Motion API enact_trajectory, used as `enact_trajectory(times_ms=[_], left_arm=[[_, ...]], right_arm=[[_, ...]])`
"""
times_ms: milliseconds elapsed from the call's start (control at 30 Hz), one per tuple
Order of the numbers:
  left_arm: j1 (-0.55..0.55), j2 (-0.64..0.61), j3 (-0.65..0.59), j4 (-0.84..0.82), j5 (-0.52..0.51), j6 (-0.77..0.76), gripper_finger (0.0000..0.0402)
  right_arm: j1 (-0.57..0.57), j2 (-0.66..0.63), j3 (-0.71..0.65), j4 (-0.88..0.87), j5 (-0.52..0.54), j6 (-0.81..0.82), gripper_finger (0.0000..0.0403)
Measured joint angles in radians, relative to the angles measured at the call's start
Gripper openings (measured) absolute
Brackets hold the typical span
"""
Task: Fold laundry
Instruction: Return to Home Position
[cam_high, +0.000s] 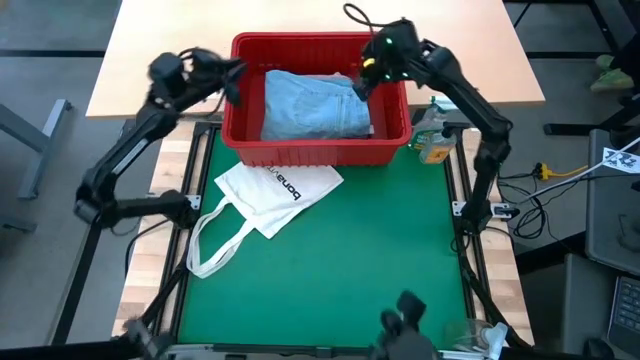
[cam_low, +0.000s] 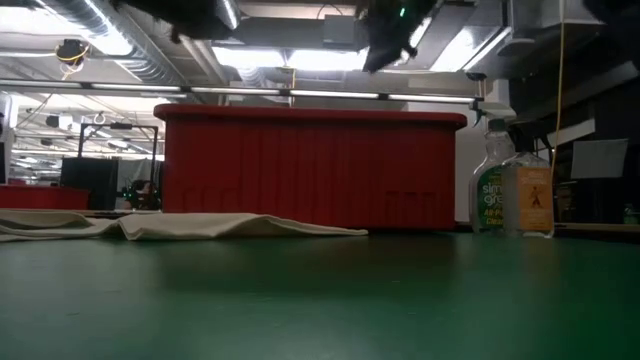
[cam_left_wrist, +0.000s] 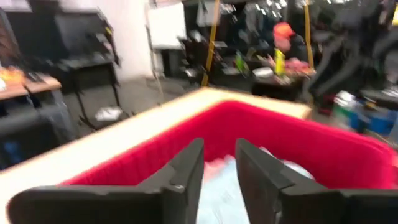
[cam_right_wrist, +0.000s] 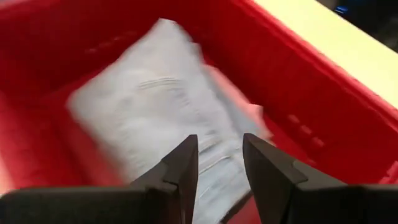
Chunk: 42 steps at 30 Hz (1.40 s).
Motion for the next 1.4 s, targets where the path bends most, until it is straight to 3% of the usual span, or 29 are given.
enact_trajectory(times_ms=[233, 333, 433, 533, 667, 933, 1200, 1400], left_arm=[[-0.105, -0.240, 0.000, -0.451, 0.032, 0.001, 0.0011], [-0.204, -0.312, -0.001, -0.591, 0.031, 0.001, 0.0005], [-0.331, -0.371, -0.035, -0.627, 0.001, -0.024, 0.0002], [-0.462, -0.415, -0.128, -0.548, -0.067, -0.066, 0.0002], [-0.617, -0.452, -0.314, -0.309, -0.190, -0.138, 0.0001], [-0.807, -0.439, -0.654, 0.177, -0.203, -0.147, 0.0001], [-0.818, -0.547, -0.784, 0.179, -0.223, -0.184, 0.0000], [-0.818, -0.697, -0.811, 0.075, -0.219, -0.180, 0.0000]], right_arm=[[0.178, -0.140, 0.000, -0.141, -0.069, 0.001, 0.0127], [0.282, -0.192, 0.000, -0.172, -0.069, 0.001, 0.0127], [0.376, -0.239, -0.005, -0.215, -0.071, -0.005, 0.0127], [0.455, -0.301, -0.092, -0.207, -0.072, -0.006, 0.0127], [0.533, -0.423, -0.345, -0.093, -0.069, 0.049, 0.0127], [0.646, -0.749, -1.037, 0.390, -0.066, 0.235, 0.0127], [0.712, -1.130, -1.582, 0.775, 0.014, 0.377, 0.0127], [0.710, -1.346, -1.824, 0.932, -0.001, 0.406, 0.0127]])
